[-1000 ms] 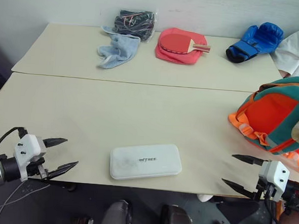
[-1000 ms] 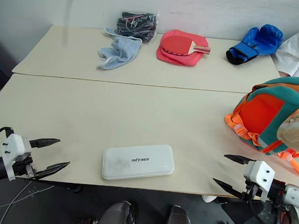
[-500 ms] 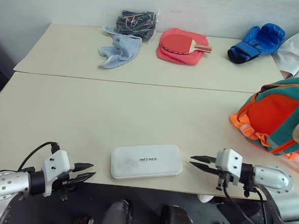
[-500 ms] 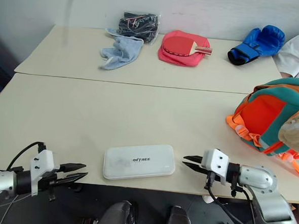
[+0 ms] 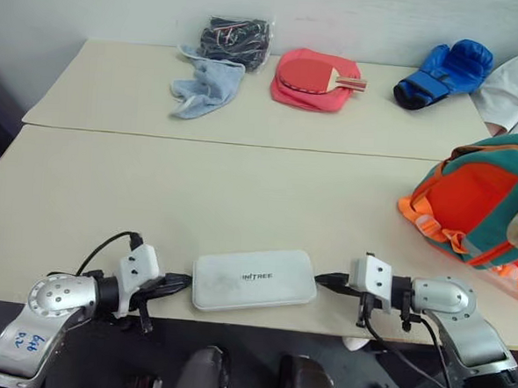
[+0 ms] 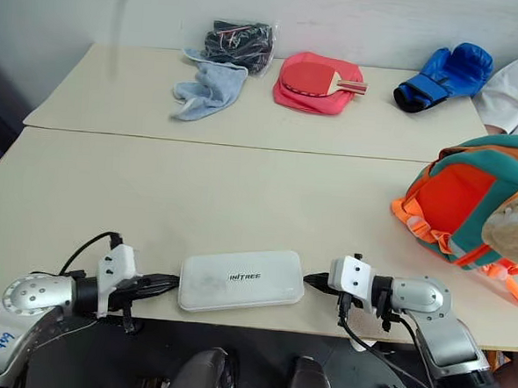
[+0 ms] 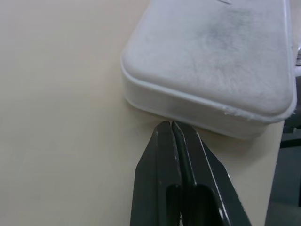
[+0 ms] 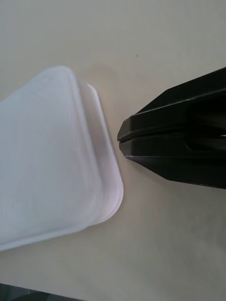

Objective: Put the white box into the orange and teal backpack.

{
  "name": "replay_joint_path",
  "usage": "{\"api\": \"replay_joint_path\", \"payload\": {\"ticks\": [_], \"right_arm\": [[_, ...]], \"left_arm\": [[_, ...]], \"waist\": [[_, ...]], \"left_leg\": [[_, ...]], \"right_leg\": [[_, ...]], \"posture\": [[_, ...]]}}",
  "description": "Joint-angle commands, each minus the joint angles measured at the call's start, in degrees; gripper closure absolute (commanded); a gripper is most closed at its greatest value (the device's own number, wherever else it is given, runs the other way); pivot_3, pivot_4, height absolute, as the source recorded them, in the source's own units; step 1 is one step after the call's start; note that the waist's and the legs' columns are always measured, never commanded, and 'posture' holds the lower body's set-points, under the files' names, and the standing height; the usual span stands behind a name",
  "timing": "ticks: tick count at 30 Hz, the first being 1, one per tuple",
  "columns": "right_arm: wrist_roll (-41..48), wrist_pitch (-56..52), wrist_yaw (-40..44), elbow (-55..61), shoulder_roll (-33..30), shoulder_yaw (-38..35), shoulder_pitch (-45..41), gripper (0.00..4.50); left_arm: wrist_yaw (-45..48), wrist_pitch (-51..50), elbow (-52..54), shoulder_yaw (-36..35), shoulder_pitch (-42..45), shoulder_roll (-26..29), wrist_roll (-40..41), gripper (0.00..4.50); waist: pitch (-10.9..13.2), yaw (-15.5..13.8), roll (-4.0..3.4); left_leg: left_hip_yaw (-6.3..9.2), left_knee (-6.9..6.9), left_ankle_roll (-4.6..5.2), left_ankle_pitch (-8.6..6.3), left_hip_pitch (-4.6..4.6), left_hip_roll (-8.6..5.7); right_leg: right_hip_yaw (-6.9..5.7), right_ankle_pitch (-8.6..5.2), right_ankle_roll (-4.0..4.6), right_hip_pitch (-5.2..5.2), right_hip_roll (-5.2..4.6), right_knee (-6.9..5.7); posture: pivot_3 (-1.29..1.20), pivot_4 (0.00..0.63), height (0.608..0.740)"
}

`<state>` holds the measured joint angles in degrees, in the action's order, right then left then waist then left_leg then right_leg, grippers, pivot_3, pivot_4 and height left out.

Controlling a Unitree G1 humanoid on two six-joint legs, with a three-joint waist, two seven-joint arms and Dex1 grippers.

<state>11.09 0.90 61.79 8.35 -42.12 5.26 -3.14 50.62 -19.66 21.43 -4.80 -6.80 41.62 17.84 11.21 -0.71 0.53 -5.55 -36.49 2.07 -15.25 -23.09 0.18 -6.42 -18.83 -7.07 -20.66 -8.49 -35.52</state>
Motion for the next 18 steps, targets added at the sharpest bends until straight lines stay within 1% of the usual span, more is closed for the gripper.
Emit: {"api": "replay_joint_path", "payload": {"ticks": [1, 8, 11, 14, 15, 17, 18], "right_arm": [[2.03, -0.82, 0.44, 2.56, -1.58, -2.48, 1.46, 4.5], [1.86, -1.64, -1.21, 1.6, -2.62, -5.77, 2.73, 4.5], [1.41, -1.53, -1.33, 0.89, -3.31, -6.49, 3.31, 4.5], [1.94, -1.7, -0.57, 0.75, -5.08, -8.4, 5.22, 4.5], [2.37, -1.83, -0.23, 0.62, -5.86, -9.52, 6.01, 4.5], [2.83, -1.23, 0.27, 0.05, -7.17, -11.19, 7.01, 4.5], [2.93, -1.03, 0.39, -0.09, -7.49, -11.58, 7.23, 4.5]], "left_arm": [[-0.36, -0.39, 0.0, 2.27, 3.41, -1.27, 0.49, 4.45], [-1.21, 0.55, -6.4, 7.96, 11.47, -4.11, -3.52, 4.45], [-2.17, 0.53, -8.19, 8.48, 12.87, -4.5, -4.91, 4.45], [-2.32, -1.2, -9.27, 7.33, 12.83, -4.39, -4.14, 4.45], [-2.54, -2.16, -9.63, 5.97, 12.65, -4.37, -3.13, 4.27], [-1.4, -6.44, -9.59, 2.86, 12.31, -3.98, 1.4, 3.87], [-0.8, -8.08, -9.47, 1.94, 12.26, -3.75, 3.1, 3.62]], "waist": [[0.0, -0.4, 0.01], [0.0, -0.72, 0.0], [0.0, -0.66, 0.0], [0.0, -0.65, 0.0], [0.0, -0.65, 0.0], [0.0, -0.65, 0.0], [0.0, -0.63, 0.0]], "left_leg": [[0.03, -0.04, 0.01, 0.01, 0.0, 0.0], [0.02, -0.28, 0.07, -0.04, -0.01, -0.03], [0.02, -0.47, 0.1, -0.14, -0.07, 0.03], [0.01, -0.51, 0.15, -0.17, -0.09, 0.03], [0.01, -0.56, 0.17, -0.18, -0.09, 0.03], [0.01, -0.6, 0.2, -0.2, -0.09, 0.03], [0.02, -0.61, 0.21, -0.21, -0.08, 0.04]], "right_leg": [[-0.03, 0.0, 0.0, 0.01, 0.0, 0.0], [-0.04, 0.0, 0.0, 0.03, 0.02, -0.01], [-0.05, 0.0, 0.0, 0.04, 0.03, -0.06], [-0.05, 0.0, 0.0, 0.05, 0.02, -0.1], [-0.05, 0.0, 0.0, 0.08, 0.02, -0.08], [-0.04, 0.0, -0.01, 0.1, 0.0, -0.06], [-0.03, 0.0, -0.01, 0.11, -0.01, -0.05]], "posture": [[0.0, 0.15, 0.74], [0.0, 0.15, 0.74], [0.0, 0.15, 0.74], [0.0, 0.15, 0.74], [0.0, 0.15, 0.74], [0.0, 0.15, 0.74], [0.0, 0.15, 0.74]]}}
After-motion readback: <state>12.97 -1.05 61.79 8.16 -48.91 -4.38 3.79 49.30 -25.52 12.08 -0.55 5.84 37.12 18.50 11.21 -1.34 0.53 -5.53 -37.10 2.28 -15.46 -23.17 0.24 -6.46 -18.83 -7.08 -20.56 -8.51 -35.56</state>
